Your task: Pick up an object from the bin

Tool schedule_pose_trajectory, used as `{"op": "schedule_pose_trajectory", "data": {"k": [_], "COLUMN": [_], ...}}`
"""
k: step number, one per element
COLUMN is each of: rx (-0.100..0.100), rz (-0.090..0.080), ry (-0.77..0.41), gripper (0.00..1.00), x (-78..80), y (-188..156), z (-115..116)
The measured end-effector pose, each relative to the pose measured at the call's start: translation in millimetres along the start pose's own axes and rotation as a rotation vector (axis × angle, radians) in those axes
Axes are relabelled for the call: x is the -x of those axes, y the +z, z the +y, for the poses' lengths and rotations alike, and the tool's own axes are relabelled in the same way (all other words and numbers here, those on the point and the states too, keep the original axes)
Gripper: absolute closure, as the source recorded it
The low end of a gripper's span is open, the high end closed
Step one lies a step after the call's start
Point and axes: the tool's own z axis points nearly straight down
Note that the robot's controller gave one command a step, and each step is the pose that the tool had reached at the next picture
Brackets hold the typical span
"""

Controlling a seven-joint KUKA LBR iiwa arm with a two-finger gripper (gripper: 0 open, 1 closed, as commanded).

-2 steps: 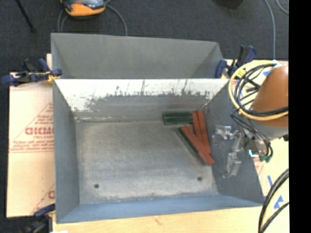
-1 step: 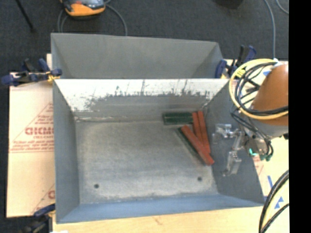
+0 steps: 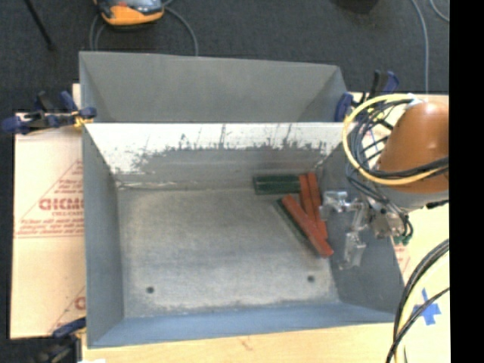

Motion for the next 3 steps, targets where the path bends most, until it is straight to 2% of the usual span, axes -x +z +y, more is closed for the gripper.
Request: {"op": "schedule_pose_trajectory", "data": {"k": [1, 2, 3], "rx": [-0.001, 0.012, 0.012], "rz": [-0.003, 0.006, 0.006], "ry": [-0.094, -0.149, -0.15], "gripper": [0.0, 1.0, 1.0], "x": [37.9, 43.0, 43.0], "y": [73.5, 81.0, 81.0], "z": [18.4, -20.2, -20.2]}}
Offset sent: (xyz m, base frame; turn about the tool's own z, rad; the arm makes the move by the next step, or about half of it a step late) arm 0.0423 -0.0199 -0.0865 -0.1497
